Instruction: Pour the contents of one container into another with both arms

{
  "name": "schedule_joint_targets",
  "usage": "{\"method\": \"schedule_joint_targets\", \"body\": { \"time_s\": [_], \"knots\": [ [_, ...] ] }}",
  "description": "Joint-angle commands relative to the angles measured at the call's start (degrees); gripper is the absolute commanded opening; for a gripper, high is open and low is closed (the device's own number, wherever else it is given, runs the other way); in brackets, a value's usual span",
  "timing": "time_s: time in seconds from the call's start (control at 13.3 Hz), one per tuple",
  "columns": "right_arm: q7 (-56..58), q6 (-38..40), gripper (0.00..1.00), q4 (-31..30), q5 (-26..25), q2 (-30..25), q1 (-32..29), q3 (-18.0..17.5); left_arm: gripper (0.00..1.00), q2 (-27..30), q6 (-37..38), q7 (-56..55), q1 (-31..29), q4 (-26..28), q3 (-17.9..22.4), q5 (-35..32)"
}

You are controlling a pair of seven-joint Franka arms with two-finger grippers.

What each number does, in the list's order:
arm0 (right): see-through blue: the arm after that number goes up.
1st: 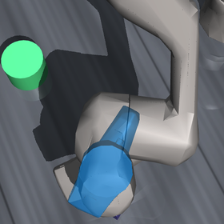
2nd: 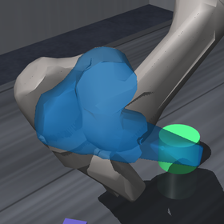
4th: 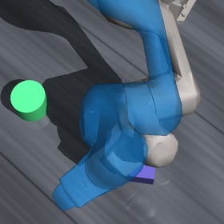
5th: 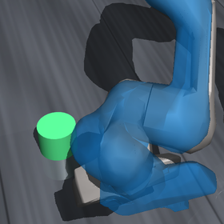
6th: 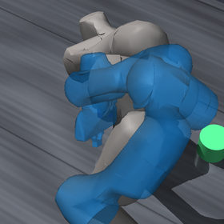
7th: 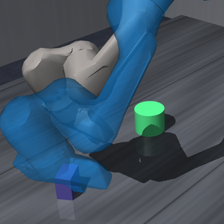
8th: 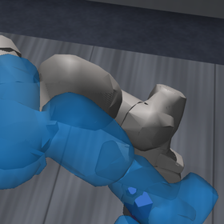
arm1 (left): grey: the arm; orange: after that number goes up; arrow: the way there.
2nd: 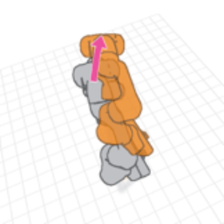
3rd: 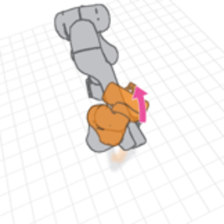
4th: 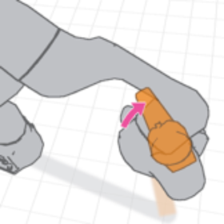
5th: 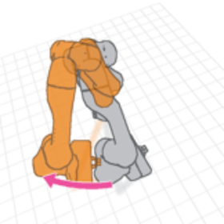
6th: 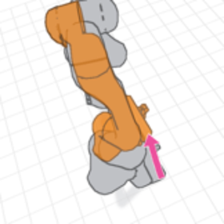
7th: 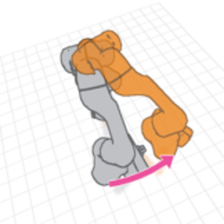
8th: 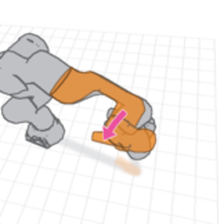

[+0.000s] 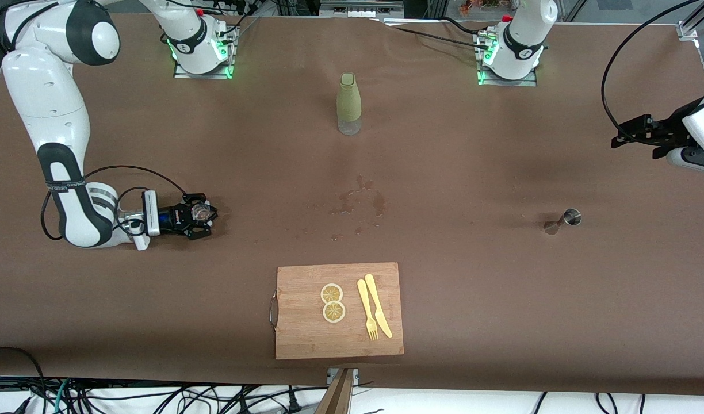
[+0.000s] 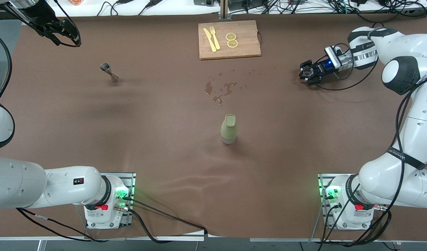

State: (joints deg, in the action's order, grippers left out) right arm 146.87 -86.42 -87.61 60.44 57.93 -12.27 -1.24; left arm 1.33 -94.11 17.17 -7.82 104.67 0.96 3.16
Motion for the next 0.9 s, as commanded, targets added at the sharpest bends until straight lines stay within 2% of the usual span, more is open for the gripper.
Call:
{"method": "schedule_joint_targets", "body": {
  "time_s": [0.0,0.3,0.38,0.45,0.53,0.82],
  "knots": [
    [0.53,0.81,0.15,0.69,-0.32,0.34,-0.56,-0.26,1.00,1.75,2.61,-6.95,0.88,-1.13,-2.10,-3.94],
    [2.37,0.81,0.15,0.51,-0.32,0.60,-0.65,-0.26,1.00,2.36,3.58,-9.60,0.97,-1.22,-3.24,-4.04],
    [2.37,0.90,0.31,0.42,-0.32,0.60,-0.65,-0.26,1.00,2.63,3.67,-9.69,1.05,-1.22,-3.25,-4.04],
    [2.37,0.90,0.57,0.33,-0.23,0.60,-0.73,-0.17,1.00,2.63,3.67,-9.78,1.05,-1.22,-3.25,-3.95],
    [2.29,0.99,1.00,0.33,-0.32,0.60,-0.73,-0.17,1.00,2.72,3.67,-9.87,1.05,-1.22,-3.33,-3.95],
    [2.28,1.16,1.00,0.33,-1.11,0.43,-1.08,0.09,1.00,2.63,5.33,-11.97,1.49,-2.36,-4.12,-3.86]
  ]
}}
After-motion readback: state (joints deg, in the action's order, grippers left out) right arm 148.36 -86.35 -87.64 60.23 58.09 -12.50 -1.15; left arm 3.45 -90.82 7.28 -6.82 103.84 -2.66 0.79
